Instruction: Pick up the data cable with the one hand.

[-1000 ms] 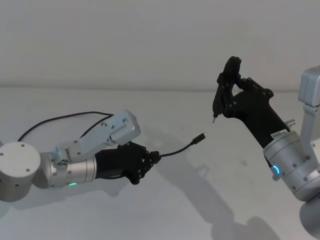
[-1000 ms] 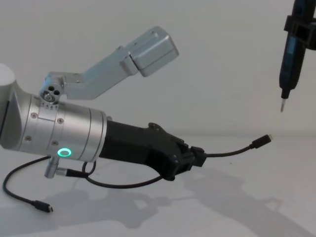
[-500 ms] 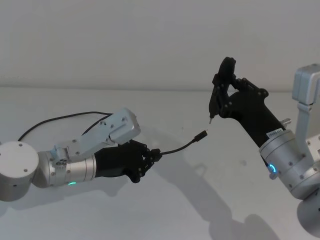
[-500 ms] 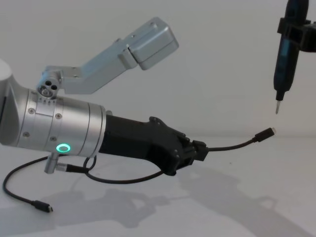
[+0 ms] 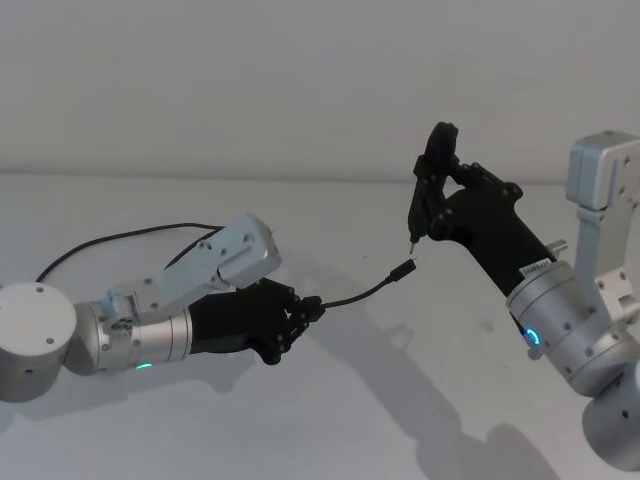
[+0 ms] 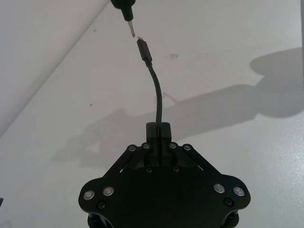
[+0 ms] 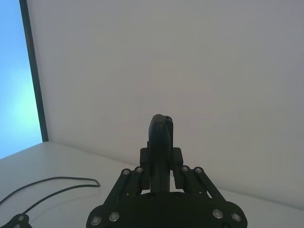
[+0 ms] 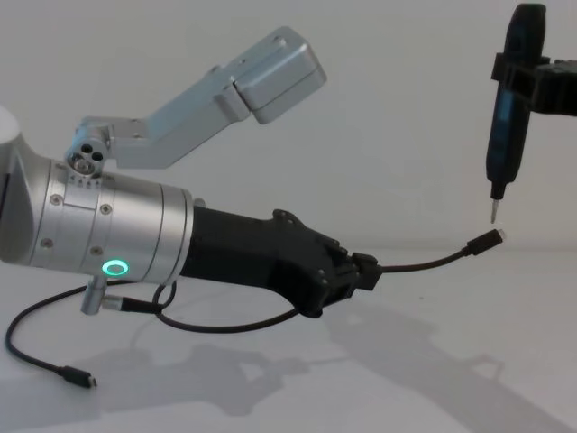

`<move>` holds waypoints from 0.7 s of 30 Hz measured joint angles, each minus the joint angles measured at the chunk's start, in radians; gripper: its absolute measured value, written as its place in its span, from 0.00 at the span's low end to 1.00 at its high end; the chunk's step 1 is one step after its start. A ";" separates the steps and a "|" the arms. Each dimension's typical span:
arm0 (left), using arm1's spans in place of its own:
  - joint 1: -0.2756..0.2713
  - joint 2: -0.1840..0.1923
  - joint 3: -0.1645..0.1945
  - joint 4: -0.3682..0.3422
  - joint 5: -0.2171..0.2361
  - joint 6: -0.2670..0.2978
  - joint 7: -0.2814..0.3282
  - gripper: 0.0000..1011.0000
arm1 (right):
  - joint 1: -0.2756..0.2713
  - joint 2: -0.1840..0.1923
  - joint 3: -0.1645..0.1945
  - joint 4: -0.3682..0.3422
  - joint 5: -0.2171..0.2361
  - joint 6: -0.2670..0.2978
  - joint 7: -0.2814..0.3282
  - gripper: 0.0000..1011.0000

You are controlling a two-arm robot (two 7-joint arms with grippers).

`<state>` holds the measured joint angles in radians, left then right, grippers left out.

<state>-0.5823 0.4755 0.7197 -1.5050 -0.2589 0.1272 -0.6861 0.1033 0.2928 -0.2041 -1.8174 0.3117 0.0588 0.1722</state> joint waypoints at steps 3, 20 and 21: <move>0.000 0.000 0.000 -0.001 0.000 0.000 0.000 0.04 | 0.001 -0.003 0.000 0.005 -0.002 0.002 0.002 0.27; 0.001 0.001 -0.001 -0.002 0.000 -0.001 0.000 0.04 | -0.004 -0.010 0.011 0.012 -0.020 0.011 0.005 0.27; 0.001 0.001 -0.001 -0.002 0.000 -0.001 0.000 0.04 | -0.005 -0.010 0.013 0.011 -0.021 0.011 0.005 0.27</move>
<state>-0.5814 0.4766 0.7189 -1.5075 -0.2590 0.1259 -0.6862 0.0981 0.2827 -0.1911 -1.8062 0.2905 0.0697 0.1776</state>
